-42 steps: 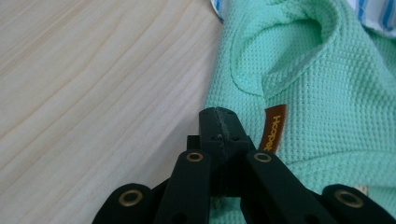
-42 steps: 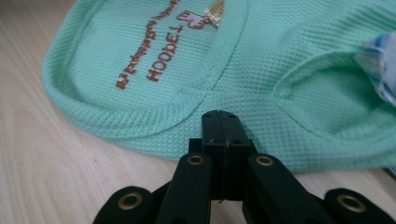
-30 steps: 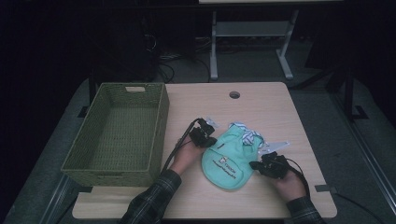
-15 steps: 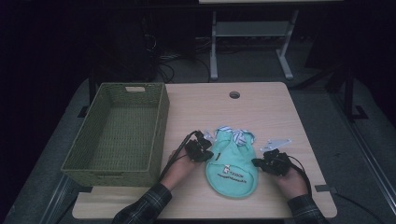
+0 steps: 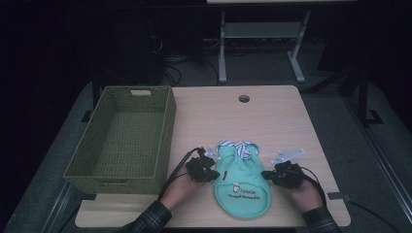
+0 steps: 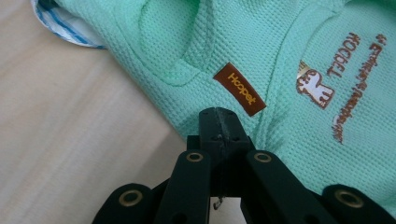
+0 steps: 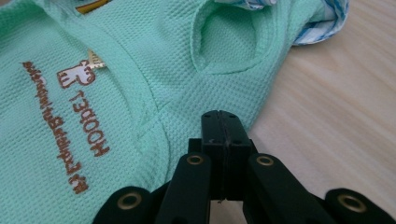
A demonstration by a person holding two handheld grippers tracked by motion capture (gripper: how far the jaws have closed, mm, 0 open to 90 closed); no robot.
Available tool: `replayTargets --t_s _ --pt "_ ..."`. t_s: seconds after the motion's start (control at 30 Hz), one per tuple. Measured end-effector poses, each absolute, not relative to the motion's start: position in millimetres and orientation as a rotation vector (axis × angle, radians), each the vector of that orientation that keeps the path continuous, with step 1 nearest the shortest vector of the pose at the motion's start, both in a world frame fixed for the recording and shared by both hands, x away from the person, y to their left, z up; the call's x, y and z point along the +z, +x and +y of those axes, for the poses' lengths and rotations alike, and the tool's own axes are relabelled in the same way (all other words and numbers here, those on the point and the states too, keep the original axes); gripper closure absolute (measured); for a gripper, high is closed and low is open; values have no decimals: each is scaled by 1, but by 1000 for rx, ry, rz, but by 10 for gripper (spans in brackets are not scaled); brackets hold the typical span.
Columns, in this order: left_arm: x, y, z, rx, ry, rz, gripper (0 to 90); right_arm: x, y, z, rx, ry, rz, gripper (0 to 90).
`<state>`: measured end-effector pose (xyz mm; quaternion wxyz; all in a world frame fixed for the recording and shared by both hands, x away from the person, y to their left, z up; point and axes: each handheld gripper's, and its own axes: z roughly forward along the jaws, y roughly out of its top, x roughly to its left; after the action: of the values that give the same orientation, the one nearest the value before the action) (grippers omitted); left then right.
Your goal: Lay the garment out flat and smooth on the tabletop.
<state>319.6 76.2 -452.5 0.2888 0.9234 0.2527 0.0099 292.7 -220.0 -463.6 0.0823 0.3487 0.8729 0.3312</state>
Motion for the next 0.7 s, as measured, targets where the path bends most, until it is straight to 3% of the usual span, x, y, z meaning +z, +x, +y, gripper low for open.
replayTargets --t_s 0.37,0.7 --pt "-434 338 74 89 2382 695 839 -442 308 -225 1070 1023 2532 853" --pt "-434 377 60 168 2348 742 896 -438 355 -214 1080 1045 2489 889"
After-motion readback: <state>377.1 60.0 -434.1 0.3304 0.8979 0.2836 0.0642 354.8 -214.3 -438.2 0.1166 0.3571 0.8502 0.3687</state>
